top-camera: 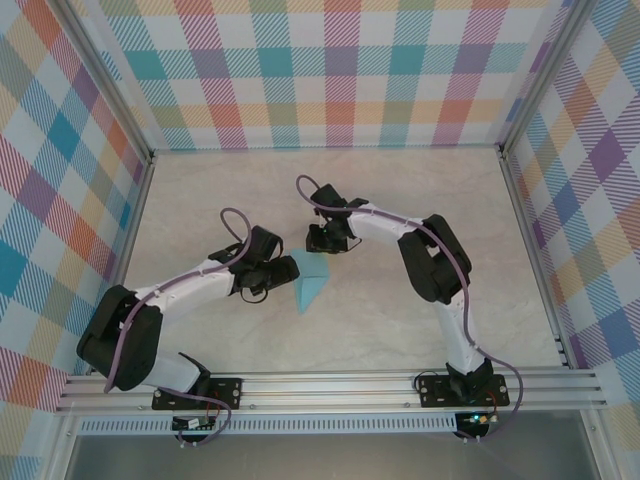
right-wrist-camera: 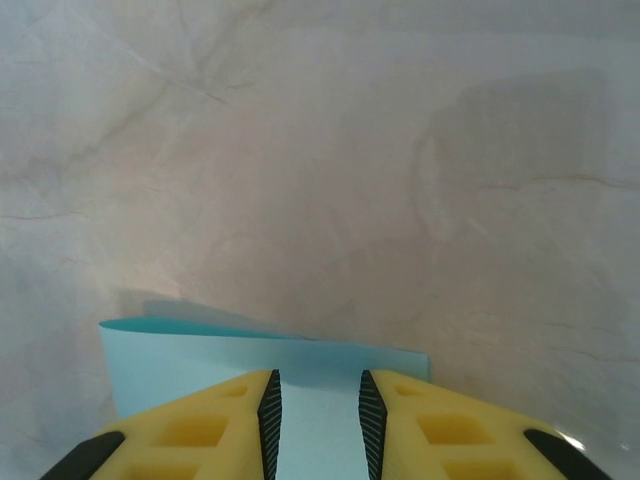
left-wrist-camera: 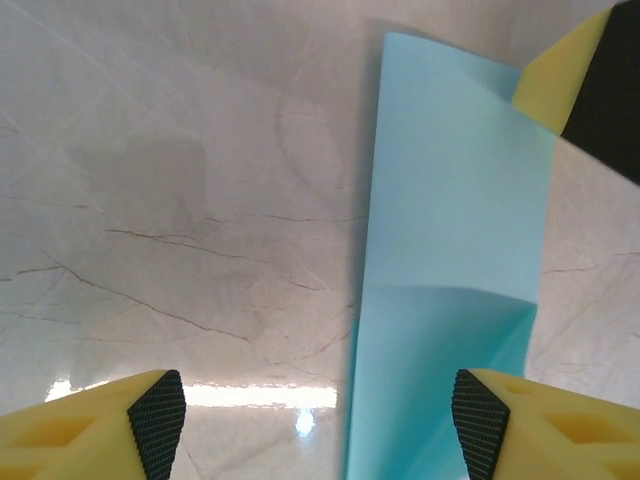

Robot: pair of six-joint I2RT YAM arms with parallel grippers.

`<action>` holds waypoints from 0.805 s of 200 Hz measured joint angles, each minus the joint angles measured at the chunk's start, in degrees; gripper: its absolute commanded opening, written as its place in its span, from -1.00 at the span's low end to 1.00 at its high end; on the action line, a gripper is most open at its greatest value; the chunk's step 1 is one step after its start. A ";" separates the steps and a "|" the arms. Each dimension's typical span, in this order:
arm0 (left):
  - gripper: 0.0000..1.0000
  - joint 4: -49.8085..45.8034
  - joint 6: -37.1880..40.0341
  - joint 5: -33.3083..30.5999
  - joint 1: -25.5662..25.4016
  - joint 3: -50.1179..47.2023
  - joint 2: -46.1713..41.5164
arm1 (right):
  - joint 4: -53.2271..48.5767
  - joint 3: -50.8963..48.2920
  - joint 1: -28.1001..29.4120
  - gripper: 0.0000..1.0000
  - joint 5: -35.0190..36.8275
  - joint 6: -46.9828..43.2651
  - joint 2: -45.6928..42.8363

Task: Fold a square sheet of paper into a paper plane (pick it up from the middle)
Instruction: Move the paper to the center of the table.

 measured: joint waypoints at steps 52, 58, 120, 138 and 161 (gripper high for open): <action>0.57 1.44 0.66 0.94 -0.02 -2.16 -3.56 | -3.26 -13.70 -0.59 -0.37 10.60 6.69 -10.84; 0.56 1.97 0.90 1.38 -0.02 -2.47 -3.69 | -3.54 -15.04 -0.70 -0.36 11.37 7.30 -12.15; 0.47 10.05 8.11 4.61 -3.54 -7.91 -6.51 | 2.86 -25.18 -1.20 0.19 9.94 7.78 -26.73; 0.42 12.24 11.23 5.20 -4.83 -9.86 -8.85 | 5.44 -27.80 -1.51 0.35 8.26 7.76 -30.88; 0.33 15.89 15.56 5.88 -5.14 -11.52 -9.99 | 8.31 -30.77 -2.03 0.43 5.55 7.78 -33.51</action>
